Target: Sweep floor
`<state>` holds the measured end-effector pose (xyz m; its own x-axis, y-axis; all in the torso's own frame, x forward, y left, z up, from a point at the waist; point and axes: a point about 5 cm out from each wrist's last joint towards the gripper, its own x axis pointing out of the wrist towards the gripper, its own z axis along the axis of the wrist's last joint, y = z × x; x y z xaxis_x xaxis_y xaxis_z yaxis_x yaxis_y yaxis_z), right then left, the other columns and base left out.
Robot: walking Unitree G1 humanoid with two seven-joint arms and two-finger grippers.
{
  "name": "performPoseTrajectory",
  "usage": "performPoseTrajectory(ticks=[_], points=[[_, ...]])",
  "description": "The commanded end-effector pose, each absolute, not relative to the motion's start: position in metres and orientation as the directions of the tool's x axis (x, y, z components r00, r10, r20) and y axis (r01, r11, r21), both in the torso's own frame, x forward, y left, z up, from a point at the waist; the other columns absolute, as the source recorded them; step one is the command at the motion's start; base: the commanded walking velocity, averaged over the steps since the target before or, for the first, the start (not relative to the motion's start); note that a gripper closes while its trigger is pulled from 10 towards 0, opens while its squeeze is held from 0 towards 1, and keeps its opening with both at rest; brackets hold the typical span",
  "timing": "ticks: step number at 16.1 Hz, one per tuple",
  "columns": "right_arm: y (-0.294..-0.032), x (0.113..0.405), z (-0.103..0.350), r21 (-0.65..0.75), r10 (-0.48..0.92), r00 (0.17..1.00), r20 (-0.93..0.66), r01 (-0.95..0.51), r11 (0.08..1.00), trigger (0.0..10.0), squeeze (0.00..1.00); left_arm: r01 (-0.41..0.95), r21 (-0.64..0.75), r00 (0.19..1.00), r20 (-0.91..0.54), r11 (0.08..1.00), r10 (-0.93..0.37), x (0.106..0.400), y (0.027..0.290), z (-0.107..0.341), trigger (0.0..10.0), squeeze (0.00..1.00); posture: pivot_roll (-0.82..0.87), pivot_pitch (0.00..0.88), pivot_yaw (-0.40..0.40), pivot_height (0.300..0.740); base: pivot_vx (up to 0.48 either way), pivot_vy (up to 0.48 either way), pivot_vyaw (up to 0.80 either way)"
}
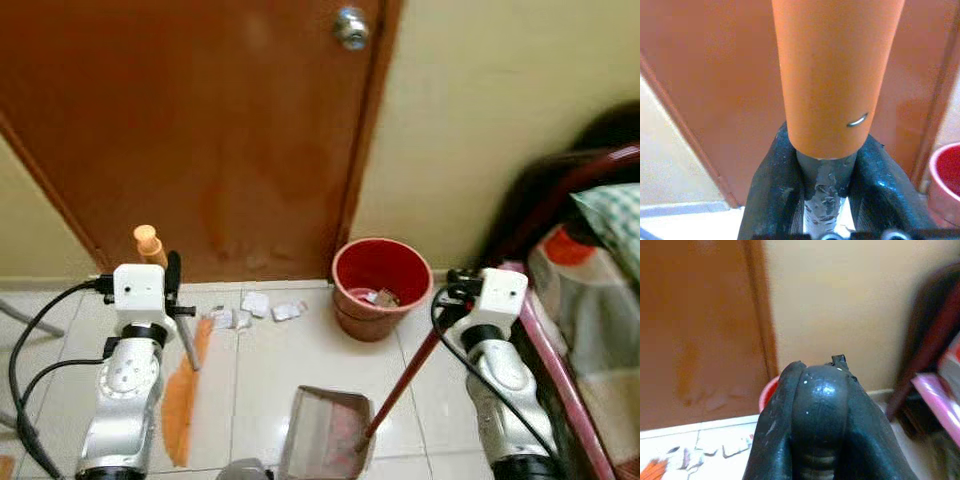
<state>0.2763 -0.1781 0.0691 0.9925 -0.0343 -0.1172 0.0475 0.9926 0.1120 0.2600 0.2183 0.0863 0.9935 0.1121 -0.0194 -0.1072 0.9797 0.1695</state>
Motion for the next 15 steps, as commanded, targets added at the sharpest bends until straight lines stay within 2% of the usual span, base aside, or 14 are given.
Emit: performPoseTrajectory(ticks=[1, 5, 10, 14, 15], points=[[-0.187, 0.277, 0.076, 0.101, -0.062, 0.995, -0.081, 0.07, 0.992, 10.0, 0.0, -0.105, 0.193, 0.994, 0.001, 0.976, 0.107, 0.263, 0.218, 0.091, 10.0, 0.0, 0.03, 0.052, -0.044, 0.74, 0.364, 0.311, 0.0], [-0.186, 0.278, 0.077, 0.106, -0.066, 0.995, -0.078, 0.074, 0.992, 10.0, 0.0, -0.104, 0.187, 0.994, 0.0, 0.977, 0.106, 0.265, 0.216, 0.09, 10.0, 0.0, 0.03, 0.052, -0.04, 0.74, 0.302, 0.201, 0.0], [-0.188, 0.277, 0.076, 0.109, -0.075, 0.994, -0.08, 0.084, 0.99, 10.0, 0.0, -0.089, 0.192, 0.996, -0.014, 0.977, 0.094, 0.273, 0.212, 0.089, 10.0, 0.0, 0.03, 0.055, -0.04, 0.74, 0.0, 0.0, 0.0], [-0.191, 0.276, 0.077, 0.106, -0.089, 0.993, -0.083, 0.098, 0.99, 10.0, 0.0, -0.054, 0.216, 0.999, 0.01, 0.975, 0.053, 0.291, 0.209, 0.097, 10.0, 0.0, 0.02, 0.067, -0.041, 0.74, 0.0, 0.0, 0.0], [-0.191, 0.276, 0.077, 0.101, -0.089, 0.993, -0.081, 0.097, 0.99, 10.0, 0.0, 0.0, 0.23, 1.0, 0.016, 0.973, -0.004, 0.298, 0.2, 0.099, 10.0, 0.0, 0.01, 0.069, -0.042, 0.74, 0.0, 0.0, 0.0]])
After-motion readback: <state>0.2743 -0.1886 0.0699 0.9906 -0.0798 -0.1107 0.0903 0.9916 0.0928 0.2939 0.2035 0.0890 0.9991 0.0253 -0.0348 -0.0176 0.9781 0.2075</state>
